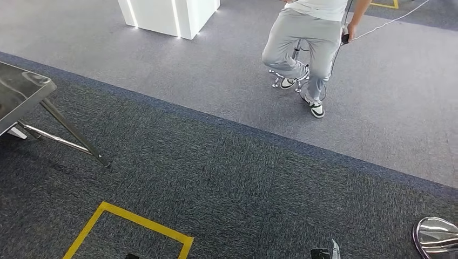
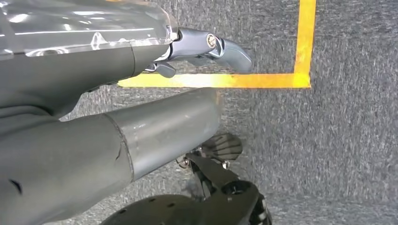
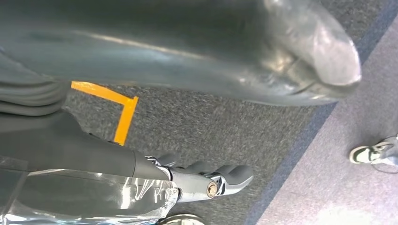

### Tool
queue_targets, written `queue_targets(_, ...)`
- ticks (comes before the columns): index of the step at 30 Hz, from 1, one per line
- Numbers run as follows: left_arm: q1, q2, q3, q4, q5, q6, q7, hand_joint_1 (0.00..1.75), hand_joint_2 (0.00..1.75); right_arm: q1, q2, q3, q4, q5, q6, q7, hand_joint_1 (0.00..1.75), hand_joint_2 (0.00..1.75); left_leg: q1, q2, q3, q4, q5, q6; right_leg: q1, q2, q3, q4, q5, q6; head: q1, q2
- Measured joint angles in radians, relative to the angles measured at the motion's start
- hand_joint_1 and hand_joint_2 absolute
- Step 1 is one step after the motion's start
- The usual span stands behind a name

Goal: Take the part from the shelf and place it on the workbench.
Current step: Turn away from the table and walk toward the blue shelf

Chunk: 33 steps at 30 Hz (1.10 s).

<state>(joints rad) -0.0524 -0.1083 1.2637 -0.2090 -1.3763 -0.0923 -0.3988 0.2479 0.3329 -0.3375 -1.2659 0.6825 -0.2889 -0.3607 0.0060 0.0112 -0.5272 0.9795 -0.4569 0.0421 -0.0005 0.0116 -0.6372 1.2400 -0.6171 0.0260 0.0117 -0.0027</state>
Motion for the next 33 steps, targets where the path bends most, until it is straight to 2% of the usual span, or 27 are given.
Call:
queue_targets(1, 0.0, 0.0, 0.0, 0.0, -0.001, 0.0, 0.0, 0.0, 0.0, 0.0, 0.0, 0.0, 0.001, 0.0, 0.0, 0.0, 0.0, 0.0, -0.001, 0.006, -0.001, 0.001, 0.0, 0.0, -0.004, -0.002, -0.021, 0.034, -0.003, 0.003, 0.0, 0.0)
queue_targets(2, 0.0, 0.0, 0.0, 0.0, -0.002, -0.001, 0.0, 0.0, 0.0, 0.0, 0.0, 0.0, 0.001, 0.0, 0.001, 0.0, 0.0, 0.0, -0.001, 0.012, -0.002, 0.003, -0.001, -0.001, -0.008, -0.004, -0.021, 0.03, 0.015, 0.006, 0.0, 0.0)
queue_targets(3, 0.0, 0.0, 0.0, 0.0, -0.003, -0.001, 0.0, 0.0, 0.0, 0.0, 0.0, 0.0, 0.002, 0.0, 0.001, 0.0, 0.0, 0.0, 0.0, 0.017, -0.001, 0.005, -0.002, -0.003, -0.011, -0.01, 0.002, -0.021, 0.051, 0.008, 0.0, 0.0)
queue_targets(4, -0.001, 0.0, 0.0, 0.0, -0.004, -0.002, 0.0, 0.0, 0.0, 0.0, 0.0, 0.001, 0.002, 0.0, 0.001, 0.0, 0.0, 0.0, -0.001, 0.022, 0.001, 0.007, -0.004, -0.006, -0.013, -0.022, 0.039, -0.098, 0.09, 0.007, 0.0, 0.0)
queue_targets(6, -0.001, 0.0, 0.0, 0.0, -0.005, -0.003, 0.0, 0.0, 0.0, -0.002, 0.0, 0.003, 0.002, 0.0, 0.001, 0.0, 0.0, 0.0, -0.003, 0.029, 0.002, 0.012, -0.009, -0.016, -0.009, -0.042, 0.096, -0.218, 0.137, 0.001, 0.0, 0.0)
queue_targets(7, -0.002, 0.0, 0.0, 0.0, -0.006, -0.003, 0.0, 0.0, 0.0, -0.003, 0.0, 0.004, 0.002, 0.0, 0.001, 0.001, 0.0, 0.0, -0.005, 0.033, 0.002, 0.014, -0.01, -0.021, -0.007, -0.046, 0.105, -0.241, 0.141, -0.004, -0.001, 0.0)
queue_targets(10, -0.003, 0.0, 0.0, 0.0, -0.006, -0.003, 0.0, 0.0, 0.0, -0.003, 0.0, 0.005, 0.001, 0.0, 0.001, 0.001, 0.0, 0.0, -0.002, 0.04, 0.002, 0.015, -0.012, -0.039, -0.004, -0.03, 0.1, -0.248, 0.146, -0.021, -0.001, 0.0)
queue_targets(11, -0.004, 0.0, 0.0, 0.0, -0.006, -0.004, 0.0, 0.0, 0.0, -0.003, 0.0, 0.005, 0.001, 0.0, 0.001, 0.001, 0.0, 0.0, 0.0, 0.035, -0.002, 0.026, -0.023, -0.045, -0.005, -0.026, 0.1, -0.251, 0.15, -0.028, -0.002, 0.0)
queue_targets(12, -0.004, 0.0, 0.0, 0.0, -0.006, -0.004, 0.0, 0.0, 0.0, -0.004, 0.0, 0.006, 0.001, 0.0, 0.001, 0.002, 0.0, 0.0, 0.001, 0.027, -0.015, 0.057, -0.045, -0.05, -0.006, -0.022, 0.101, -0.255, 0.154, -0.034, -0.004, 0.0)
queue_targets(13, -0.004, 0.0, 0.0, 0.0, -0.007, -0.006, 0.0, 0.0, 0.0, -0.004, 0.0, 0.007, 0.001, -0.001, 0.001, 0.002, 0.0, 0.0, 0.003, 0.015, -0.04, 0.112, -0.079, -0.053, -0.007, -0.019, 0.1, -0.257, 0.157, -0.039, -0.006, 0.0)
queue_targets(15, -0.003, 0.0, -0.001, 0.0, -0.008, -0.01, 0.002, 0.0, 0.0, -0.005, 0.0, 0.011, 0.001, -0.007, 0.002, 0.004, 0.0, 0.0, 0.004, 0.001, -0.106, 0.257, -0.146, -0.057, -0.004, -0.008, 0.096, -0.256, 0.158, -0.043, -0.008, 0.0)
queue_targets(16, -0.002, 0.0, -0.001, 0.0, -0.008, -0.012, 0.004, 0.0, 0.0, -0.005, 0.0, 0.013, 0.001, -0.012, 0.003, 0.006, 0.0, 0.0, 0.004, -0.001, -0.13, 0.306, -0.158, -0.057, -0.002, -0.002, 0.095, -0.255, 0.158, -0.044, -0.009, 0.0)
queue_targets(17, -0.001, 0.0, 0.0, 0.0, -0.008, -0.015, 0.005, 0.0, 0.0, -0.005, 0.0, 0.014, 0.001, -0.017, 0.003, 0.007, 0.0, 0.0, 0.004, -0.001, -0.135, 0.314, -0.148, -0.056, 0.0, 0.006, 0.095, -0.253, 0.158, -0.044, -0.009, 0.0)
queue_targets(18, -0.001, 0.0, 0.0, 0.0, -0.008, -0.017, 0.006, 0.0, 0.0, -0.005, 0.0, 0.016, 0.0, -0.021, 0.004, 0.008, 0.0, 0.0, 0.004, -0.003, -0.12, 0.279, -0.118, -0.054, 0.0, 0.014, 0.095, -0.25, 0.157, -0.043, -0.009, 0.0)
queue_targets(20, -0.001, 0.001, -0.001, 0.0, -0.008, -0.019, 0.007, 0.0, 0.0, -0.006, 0.0, 0.022, -0.002, -0.024, 0.004, 0.008, 0.0, 0.0, 0.004, -0.021, -0.056, 0.139, -0.046, -0.046, 0.001, 0.028, 0.096, -0.245, 0.155, -0.041, -0.009, 0.0)
queue_targets(21, -0.001, 0.002, -0.001, 0.0, -0.009, -0.019, 0.007, 0.0, 0.0, -0.006, 0.0, 0.025, -0.004, -0.025, 0.004, 0.008, 0.0, 0.0, 0.003, -0.032, -0.03, 0.079, -0.025, -0.043, 0.002, 0.035, 0.094, -0.241, 0.153, -0.037, -0.009, 0.0)
queue_targets(22, -0.002, 0.002, -0.001, 0.0, -0.009, -0.019, 0.007, 0.0, 0.0, -0.007, -0.001, 0.027, -0.005, -0.027, 0.004, 0.008, 0.0, 0.0, 0.002, -0.041, -0.015, 0.043, -0.016, -0.04, 0.002, 0.04, 0.092, -0.239, 0.153, -0.033, -0.008, 0.0)
queue_targets(23, -0.002, 0.002, -0.001, 0.0, -0.01, -0.017, 0.007, 0.0, 0.0, -0.007, -0.001, 0.028, -0.006, -0.03, 0.004, 0.008, 0.0, 0.0, 0.001, -0.044, -0.011, 0.03, -0.017, -0.037, 0.002, 0.045, 0.09, -0.238, 0.153, -0.028, -0.008, 0.0)
queue_targets(25, -0.003, 0.002, -0.001, 0.0, -0.013, -0.013, 0.007, 0.0, 0.0, -0.006, -0.002, 0.029, -0.008, -0.035, 0.003, 0.008, 0.0, 0.0, 0.001, -0.035, -0.009, 0.024, -0.012, -0.027, 0.0, 0.051, 0.087, -0.236, 0.153, -0.016, -0.008, 0.0)
queue_targets(26, -0.003, 0.001, -0.001, 0.0, -0.015, -0.011, 0.007, 0.0, 0.0, -0.006, -0.003, 0.029, -0.009, -0.037, 0.002, 0.008, 0.0, 0.0, 0.002, -0.029, -0.007, 0.02, -0.008, -0.021, 0.0, 0.047, 0.083, -0.227, 0.147, -0.011, -0.008, 0.0)
queue_targets(27, -0.004, 0.001, -0.001, 0.0, -0.016, -0.01, 0.007, 0.0, 0.0, -0.006, -0.003, 0.029, -0.009, -0.038, 0.001, 0.008, 0.0, 0.0, 0.004, -0.023, -0.006, 0.016, -0.004, -0.013, 0.0, 0.036, 0.071, -0.201, 0.128, -0.007, -0.006, 0.0)
queue_targets(28, -0.003, 0.0, -0.001, 0.0, -0.016, -0.01, 0.007, 0.0, 0.0, -0.006, -0.004, 0.029, -0.01, -0.039, 0.0, 0.008, 0.0, 0.0, 0.005, -0.016, -0.006, 0.013, -0.001, -0.007, 0.0, 0.023, 0.048, -0.152, 0.098, -0.004, -0.004, 0.0)
queue_targets(30, -0.001, 0.0, -0.001, 0.0, -0.016, -0.009, 0.008, 0.0, 0.0, -0.006, -0.004, 0.029, -0.009, -0.039, 0.0, 0.008, 0.0, 0.0, 0.002, -0.003, -0.009, 0.013, -0.001, -0.002, -0.004, 0.003, -0.018, -0.019, 0.03, 0.002, -0.001, 0.0)
queue_targets(31, 0.0, 0.001, -0.001, 0.0, -0.016, -0.008, 0.009, 0.0, 0.0, -0.006, -0.005, 0.029, -0.008, -0.04, 0.0, 0.008, 0.0, 0.0, 0.001, 0.004, -0.01, 0.013, -0.001, -0.002, -0.007, 0.0, -0.045, 0.034, 0.013, 0.005, -0.001, 0.0)
queue_targets(32, 0.001, 0.001, -0.001, 0.0, -0.016, -0.007, 0.01, 0.0, 0.0, -0.006, -0.005, 0.029, -0.007, -0.04, 0.0, 0.007, 0.0, 0.0, 0.0, 0.011, -0.01, 0.013, -0.002, -0.002, -0.01, -0.002, -0.056, 0.053, 0.016, 0.008, -0.001, 0.0)
queue_targets(33, 0.001, 0.001, -0.001, 0.0, -0.016, -0.006, 0.011, 0.0, 0.0, -0.006, -0.005, 0.029, -0.005, -0.041, -0.001, 0.006, 0.0, 0.0, 0.0, 0.016, -0.01, 0.014, -0.003, -0.004, -0.012, -0.006, -0.046, 0.032, 0.038, 0.009, -0.001, 0.0)
